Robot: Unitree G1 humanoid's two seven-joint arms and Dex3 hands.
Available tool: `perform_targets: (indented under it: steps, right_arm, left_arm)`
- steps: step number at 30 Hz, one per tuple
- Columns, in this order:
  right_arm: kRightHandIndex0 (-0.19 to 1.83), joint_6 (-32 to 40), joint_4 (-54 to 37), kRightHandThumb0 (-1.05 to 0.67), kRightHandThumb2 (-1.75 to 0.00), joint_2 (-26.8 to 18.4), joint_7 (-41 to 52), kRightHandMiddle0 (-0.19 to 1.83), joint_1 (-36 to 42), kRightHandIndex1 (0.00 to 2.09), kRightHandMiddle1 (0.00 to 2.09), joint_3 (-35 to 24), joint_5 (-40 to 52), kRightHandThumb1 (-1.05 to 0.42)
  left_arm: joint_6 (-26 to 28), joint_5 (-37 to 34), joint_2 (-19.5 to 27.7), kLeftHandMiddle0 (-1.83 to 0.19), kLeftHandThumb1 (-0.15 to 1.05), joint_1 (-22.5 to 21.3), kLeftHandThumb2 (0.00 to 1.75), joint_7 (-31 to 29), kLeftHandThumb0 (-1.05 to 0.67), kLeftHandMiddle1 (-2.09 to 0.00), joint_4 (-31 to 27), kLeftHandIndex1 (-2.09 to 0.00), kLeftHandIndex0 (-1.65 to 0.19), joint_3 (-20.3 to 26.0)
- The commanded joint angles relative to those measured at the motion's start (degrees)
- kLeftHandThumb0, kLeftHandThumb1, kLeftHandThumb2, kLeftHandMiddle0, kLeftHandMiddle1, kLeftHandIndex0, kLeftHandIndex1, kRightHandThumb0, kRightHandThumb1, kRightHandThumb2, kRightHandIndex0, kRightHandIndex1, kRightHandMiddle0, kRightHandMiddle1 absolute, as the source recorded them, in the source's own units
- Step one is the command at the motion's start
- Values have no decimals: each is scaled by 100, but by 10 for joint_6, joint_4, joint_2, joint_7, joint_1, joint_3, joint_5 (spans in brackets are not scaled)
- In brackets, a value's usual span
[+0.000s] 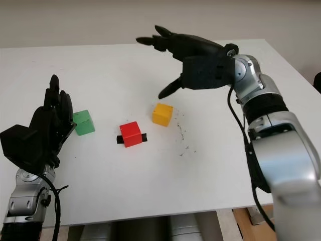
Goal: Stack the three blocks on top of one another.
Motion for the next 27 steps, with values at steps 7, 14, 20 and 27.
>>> perform_targets:
  steps: [7,14,20,27]
  right_arm:
    - [-19,12,11,-76,-5,-6,-81,-6,-28,0,11,94,-120,-84]
    - [-17,-11,4,-65,-5,-5,-194,7,-31,3,15,169,-215,-83]
    - [-15,-34,24,-59,-5,4,-306,13,-32,6,14,217,-269,-80]
    - [-13,-36,47,-58,-6,16,-387,22,-29,6,15,258,-302,-82]
  left_arm:
    - [3,5,6,14,105,-2,72,0,-74,-5,-10,-6,15,2]
    - [5,5,6,14,105,-2,72,0,-73,-5,-12,-6,15,3]
    - [2,8,7,13,105,-3,72,2,-74,-6,-9,-6,15,2]
    - [1,5,5,14,105,-3,72,0,-73,-5,-10,-5,15,4]
